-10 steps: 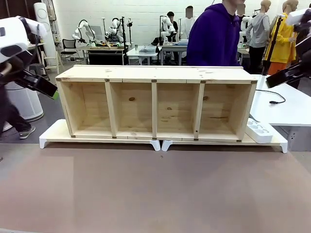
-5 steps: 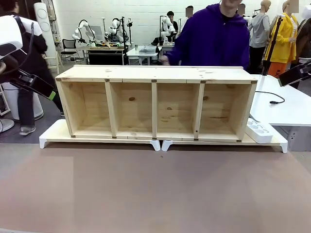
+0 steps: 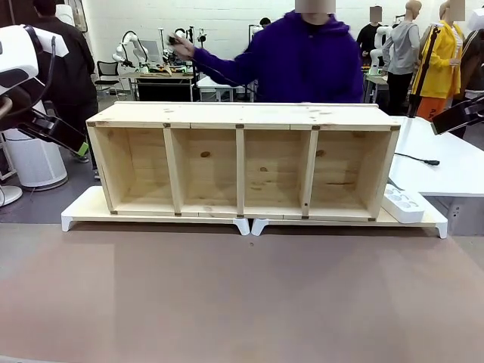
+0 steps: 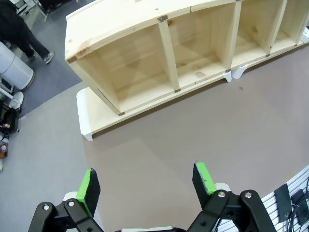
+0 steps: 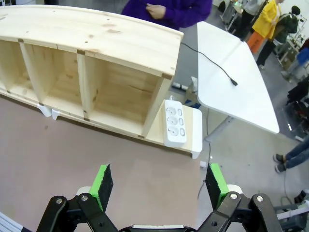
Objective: Perform cable management.
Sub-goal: When the cord part of the Power Cable appears at the lower middle area of the table and stops, grasp the cord part of the Power Cable.
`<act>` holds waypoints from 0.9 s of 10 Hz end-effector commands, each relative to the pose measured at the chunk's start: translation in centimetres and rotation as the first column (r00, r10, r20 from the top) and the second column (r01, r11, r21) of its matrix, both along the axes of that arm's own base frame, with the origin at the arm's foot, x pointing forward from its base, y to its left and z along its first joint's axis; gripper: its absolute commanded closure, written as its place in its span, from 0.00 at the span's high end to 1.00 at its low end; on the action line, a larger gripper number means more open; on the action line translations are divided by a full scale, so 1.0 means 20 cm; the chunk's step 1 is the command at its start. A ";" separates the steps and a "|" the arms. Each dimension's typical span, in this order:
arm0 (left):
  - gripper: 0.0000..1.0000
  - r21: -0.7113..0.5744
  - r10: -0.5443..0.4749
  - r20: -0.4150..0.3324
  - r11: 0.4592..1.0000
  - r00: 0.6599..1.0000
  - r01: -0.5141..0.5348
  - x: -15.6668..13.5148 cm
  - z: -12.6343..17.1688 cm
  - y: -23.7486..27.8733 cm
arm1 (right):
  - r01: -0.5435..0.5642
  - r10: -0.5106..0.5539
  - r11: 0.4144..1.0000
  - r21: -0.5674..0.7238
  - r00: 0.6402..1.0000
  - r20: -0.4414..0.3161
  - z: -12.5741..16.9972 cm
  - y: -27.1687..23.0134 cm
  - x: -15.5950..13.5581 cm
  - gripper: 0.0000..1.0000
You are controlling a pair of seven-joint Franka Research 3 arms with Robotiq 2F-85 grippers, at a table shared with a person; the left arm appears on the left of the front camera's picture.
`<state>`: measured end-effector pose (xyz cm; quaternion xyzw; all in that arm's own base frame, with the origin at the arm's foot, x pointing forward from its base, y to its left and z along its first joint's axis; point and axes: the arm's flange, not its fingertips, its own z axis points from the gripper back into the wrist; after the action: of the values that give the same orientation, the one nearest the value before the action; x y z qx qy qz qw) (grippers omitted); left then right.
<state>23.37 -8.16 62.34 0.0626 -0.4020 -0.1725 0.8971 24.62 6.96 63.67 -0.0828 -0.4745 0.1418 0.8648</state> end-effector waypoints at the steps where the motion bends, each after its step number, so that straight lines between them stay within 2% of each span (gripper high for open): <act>1: 1.00 0.008 -0.007 0.009 1.000 1.000 0.007 0.01 0.00 0.00 | -0.008 0.008 1.000 0.000 1.000 0.008 0.00 0.01 0.03 1.00; 9: 1.00 0.008 -0.007 0.009 1.000 1.000 0.007 0.01 0.00 0.00 | -0.008 0.008 1.000 0.000 1.000 0.008 0.00 0.01 0.03 1.00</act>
<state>23.37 -8.16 62.34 0.0626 -0.4021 -0.1725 0.8970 24.62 6.96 63.68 -0.0828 -0.4750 0.1419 0.8645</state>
